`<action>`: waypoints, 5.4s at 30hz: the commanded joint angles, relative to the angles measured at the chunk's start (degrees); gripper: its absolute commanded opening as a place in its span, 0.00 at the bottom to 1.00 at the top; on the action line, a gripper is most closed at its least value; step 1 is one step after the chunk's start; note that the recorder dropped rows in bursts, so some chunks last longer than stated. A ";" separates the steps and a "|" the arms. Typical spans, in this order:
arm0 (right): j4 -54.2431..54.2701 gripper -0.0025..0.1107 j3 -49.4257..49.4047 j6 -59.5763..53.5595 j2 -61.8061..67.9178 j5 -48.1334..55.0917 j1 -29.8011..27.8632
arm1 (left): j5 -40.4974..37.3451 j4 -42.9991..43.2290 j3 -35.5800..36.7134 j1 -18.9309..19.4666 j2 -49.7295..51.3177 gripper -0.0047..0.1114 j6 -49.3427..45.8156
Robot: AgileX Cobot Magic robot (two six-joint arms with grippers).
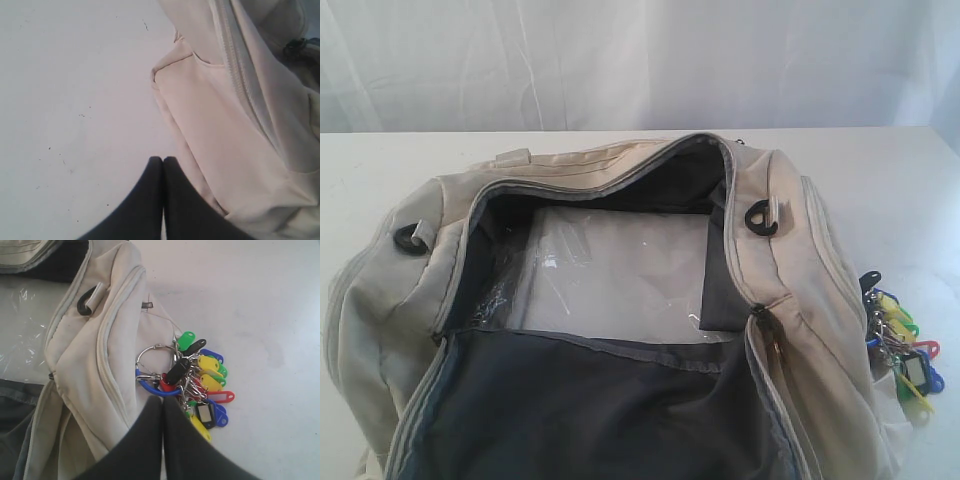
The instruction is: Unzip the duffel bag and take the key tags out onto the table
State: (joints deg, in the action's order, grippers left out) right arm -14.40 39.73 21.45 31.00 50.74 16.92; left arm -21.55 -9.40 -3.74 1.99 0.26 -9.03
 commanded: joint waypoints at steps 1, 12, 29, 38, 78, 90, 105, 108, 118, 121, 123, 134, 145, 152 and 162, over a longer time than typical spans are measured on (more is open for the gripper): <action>-0.63 0.02 -0.23 0.21 -0.25 -0.29 -0.48 | 2.77 4.39 3.74 0.16 -0.26 0.04 -0.10; -0.63 0.02 -0.23 0.21 -0.25 -0.29 -0.48 | 12.90 5.45 3.74 -5.04 -0.26 0.04 -0.19; -0.63 0.02 -0.23 0.21 -0.25 -0.29 -0.48 | 8.33 5.90 3.74 -2.06 -0.26 0.04 14.24; -0.63 0.02 -0.23 0.21 -0.25 -0.29 -0.48 | 8.33 6.62 3.74 3.00 -0.26 0.04 16.99; -0.63 0.02 -0.23 0.21 -0.25 -0.29 -0.48 | 8.22 9.40 3.74 -1.47 -0.26 0.04 16.61; -0.63 0.02 -0.23 0.21 -0.25 -0.29 -0.48 | 8.22 9.40 3.74 -1.47 -0.26 0.04 16.61; -0.76 0.02 -0.23 0.21 -0.65 -0.29 -0.48 | 8.46 9.40 3.74 -1.47 -0.26 0.04 16.61; -0.18 0.02 -1.24 0.21 -3.32 -1.29 -1.75 | 8.92 9.40 3.74 -0.88 -0.26 0.04 16.61; -0.79 0.02 -11.45 0.21 -17.82 -2.88 -17.24 | 9.58 9.40 3.74 -0.29 -0.26 0.04 16.61; -1.31 0.02 -14.75 0.21 -20.95 -8.69 -19.63 | 9.58 9.40 3.74 -0.29 -0.26 0.04 16.61; -1.10 0.02 -16.78 0.21 -22.60 -12.08 -19.88 | 9.58 9.40 3.74 -0.29 -0.26 0.04 16.61; -1.00 0.02 -25.52 0.21 -28.64 -19.33 -19.88 | 9.54 9.40 3.74 -0.29 -0.26 0.04 16.61; -0.84 0.02 -26.95 0.34 -28.64 -19.22 -19.88 | 9.54 9.40 3.74 -0.29 -0.26 0.04 16.61; 1.53 0.02 -32.75 2.59 -30.48 -26.58 -19.88 | 9.54 9.40 3.74 -0.29 -0.26 0.04 16.61; 12.20 0.02 -39.73 2.59 -31.00 -34.02 -20.55 | 9.66 9.40 3.74 -0.29 -0.26 0.04 16.61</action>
State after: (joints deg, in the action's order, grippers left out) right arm -2.78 0.22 23.93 0.31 21.82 -2.94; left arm -12.18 0.00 -0.27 1.47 0.26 7.25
